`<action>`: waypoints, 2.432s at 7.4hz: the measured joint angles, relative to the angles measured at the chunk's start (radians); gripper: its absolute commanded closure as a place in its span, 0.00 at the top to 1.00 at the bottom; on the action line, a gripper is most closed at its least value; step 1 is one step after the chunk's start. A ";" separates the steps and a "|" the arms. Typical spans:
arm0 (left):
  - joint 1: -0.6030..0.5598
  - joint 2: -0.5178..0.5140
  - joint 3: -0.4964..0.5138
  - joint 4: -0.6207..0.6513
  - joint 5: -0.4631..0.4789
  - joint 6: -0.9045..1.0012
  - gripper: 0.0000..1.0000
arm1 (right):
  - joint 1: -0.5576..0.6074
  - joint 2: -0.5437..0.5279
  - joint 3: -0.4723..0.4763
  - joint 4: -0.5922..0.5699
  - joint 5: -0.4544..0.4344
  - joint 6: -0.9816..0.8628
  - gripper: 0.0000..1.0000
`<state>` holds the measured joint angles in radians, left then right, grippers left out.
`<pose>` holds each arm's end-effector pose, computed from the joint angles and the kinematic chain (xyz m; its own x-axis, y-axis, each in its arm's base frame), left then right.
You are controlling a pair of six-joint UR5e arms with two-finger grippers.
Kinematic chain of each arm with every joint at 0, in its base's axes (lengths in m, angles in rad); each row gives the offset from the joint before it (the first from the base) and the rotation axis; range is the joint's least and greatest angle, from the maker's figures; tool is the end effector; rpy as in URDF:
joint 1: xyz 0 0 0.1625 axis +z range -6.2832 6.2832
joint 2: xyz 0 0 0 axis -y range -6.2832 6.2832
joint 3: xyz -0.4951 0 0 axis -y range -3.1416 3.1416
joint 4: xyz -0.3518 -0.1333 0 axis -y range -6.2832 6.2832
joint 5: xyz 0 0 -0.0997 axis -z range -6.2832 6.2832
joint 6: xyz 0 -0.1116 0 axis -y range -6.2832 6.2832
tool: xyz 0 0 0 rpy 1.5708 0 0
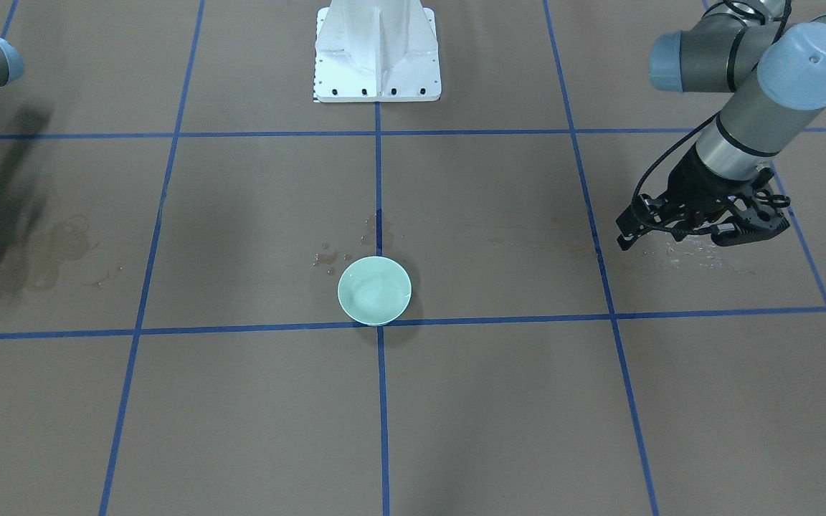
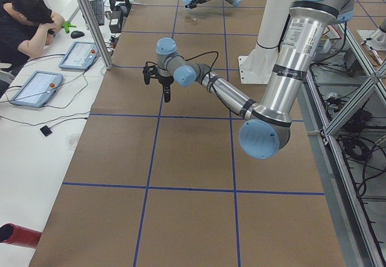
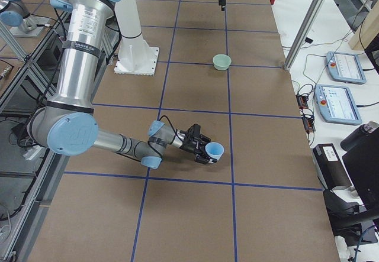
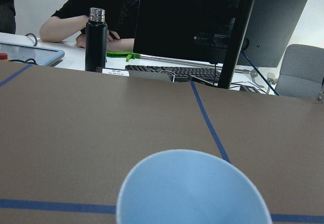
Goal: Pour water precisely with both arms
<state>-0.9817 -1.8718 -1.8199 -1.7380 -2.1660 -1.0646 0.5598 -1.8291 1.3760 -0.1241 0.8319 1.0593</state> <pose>0.2649 -0.5237 0.4555 0.6007 -0.1763 -0.7798 0.2200 0.9742 -0.0508 -0.1548 -0.3430 0.7566 0.8294 0.0928 0.5509 -0.5330 0.4267 0.7306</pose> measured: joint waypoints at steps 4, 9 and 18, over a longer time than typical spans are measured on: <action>0.000 -0.002 0.000 0.000 0.000 -0.001 1.00 | 0.003 -0.001 -0.013 0.003 0.071 0.009 0.00; 0.000 -0.003 0.001 0.000 0.000 0.000 1.00 | 0.016 -0.010 -0.016 0.025 0.103 0.009 0.35; 0.000 -0.004 0.002 0.000 0.000 0.000 1.00 | 0.017 -0.008 -0.033 0.039 0.094 0.003 0.99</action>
<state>-0.9817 -1.8760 -1.8178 -1.7380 -2.1660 -1.0642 0.5768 -1.8368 1.3432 -0.0846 0.9256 1.0621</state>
